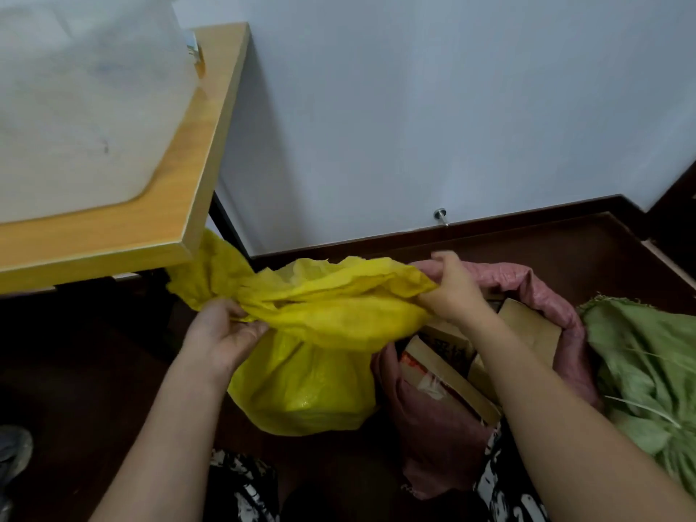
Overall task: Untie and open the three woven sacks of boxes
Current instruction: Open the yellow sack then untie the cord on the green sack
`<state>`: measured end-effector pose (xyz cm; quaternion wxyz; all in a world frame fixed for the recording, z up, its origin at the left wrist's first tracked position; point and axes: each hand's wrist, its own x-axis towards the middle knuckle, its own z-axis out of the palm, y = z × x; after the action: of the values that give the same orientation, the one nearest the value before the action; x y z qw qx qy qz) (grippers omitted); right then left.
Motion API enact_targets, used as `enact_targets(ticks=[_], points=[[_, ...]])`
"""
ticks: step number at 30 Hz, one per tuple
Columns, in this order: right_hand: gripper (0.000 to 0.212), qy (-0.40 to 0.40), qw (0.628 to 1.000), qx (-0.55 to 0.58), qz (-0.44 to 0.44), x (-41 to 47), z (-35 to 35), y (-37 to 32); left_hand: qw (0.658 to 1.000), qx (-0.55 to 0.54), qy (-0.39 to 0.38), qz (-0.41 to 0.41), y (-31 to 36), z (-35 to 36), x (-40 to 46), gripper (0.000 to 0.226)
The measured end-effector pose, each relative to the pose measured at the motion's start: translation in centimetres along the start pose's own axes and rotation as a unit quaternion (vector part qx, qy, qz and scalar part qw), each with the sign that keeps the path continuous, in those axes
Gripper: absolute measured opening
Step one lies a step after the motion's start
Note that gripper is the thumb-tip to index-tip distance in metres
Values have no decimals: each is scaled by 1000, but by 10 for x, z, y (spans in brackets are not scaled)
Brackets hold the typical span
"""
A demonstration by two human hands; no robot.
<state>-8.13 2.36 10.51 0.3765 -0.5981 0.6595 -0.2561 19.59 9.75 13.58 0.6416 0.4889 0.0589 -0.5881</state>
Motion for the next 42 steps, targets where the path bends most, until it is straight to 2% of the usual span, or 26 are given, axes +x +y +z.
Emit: enact_targets(ticks=[2,4,7,9,10,12,14,17,19,21,22,23,25,26,27,28,30,31,32,34,36,37,38,39,40,42], points=[[93,-62,986,-87,-126,-7,7,-1,999,50,7,1,-8,2,-8,62],[100,-117,963,-113,-216,-13,18,-6,997,80,4,-4,-14,3,-13,54],[74,-119,939,-141,-290,-16,38,-10,986,159,-36,-31,-20,3,-17,33],[28,-76,945,-112,-297,-17,43,-11,977,209,-36,-29,-20,1,-17,31],[11,-57,955,-88,-276,-15,41,-13,977,211,-27,-22,-18,0,-16,32],[32,4,984,-49,-173,-7,30,-17,987,159,5,-17,-11,-1,-15,38],[41,61,998,-2,-17,9,13,-14,992,117,48,-9,-2,-4,-18,33],[42,109,973,98,176,32,-3,-4,985,150,86,-7,5,-11,-19,26],[40,94,967,165,171,40,-2,2,978,181,98,21,8,-15,-19,32],[30,77,970,208,103,36,1,0,966,232,104,54,7,-13,-18,20],[31,64,978,192,52,31,2,-4,955,267,109,68,6,-13,-12,43],[43,38,987,157,-4,26,1,-7,939,306,131,83,4,-12,-8,66],[74,-53,991,102,-74,20,1,-9,886,401,174,154,-2,-11,-1,79],[82,-94,988,79,-89,16,3,-9,846,463,183,190,-5,-12,1,81],[78,-120,986,63,-98,13,5,-10,792,531,195,230,-9,-10,-4,81],[62,-126,985,66,-95,13,7,-8,707,608,213,291,-12,-13,-6,82],[24,-96,984,123,-90,14,7,-9,481,715,243,445,-18,-17,-5,88],[13,-83,980,158,-87,15,5,-10,402,737,219,497,-18,-16,-2,93],[8,-81,976,186,-83,17,4,-10,346,749,171,538,-19,-12,1,99],[9,-99,971,200,-81,19,1,-9,265,782,33,563,-25,1,4,107],[16,-109,972,188,-87,20,3,-9,209,821,-58,528,-35,6,12,98],[17,-108,971,190,-92,20,3,-9,205,837,-80,501,-38,5,17,85],[17,-104,971,192,-93,22,2,-9,219,844,-92,480,-39,4,23,67],[16,-108,971,193,-88,24,0,-9,253,846,-94,459,-37,2,27,46],[18,-125,972,181,-79,26,-3,-8,314,838,-88,439,-33,2,29,27],[34,-181,980,58,-61,30,-10,-3,472,786,-53,395,-19,6,27,9]])
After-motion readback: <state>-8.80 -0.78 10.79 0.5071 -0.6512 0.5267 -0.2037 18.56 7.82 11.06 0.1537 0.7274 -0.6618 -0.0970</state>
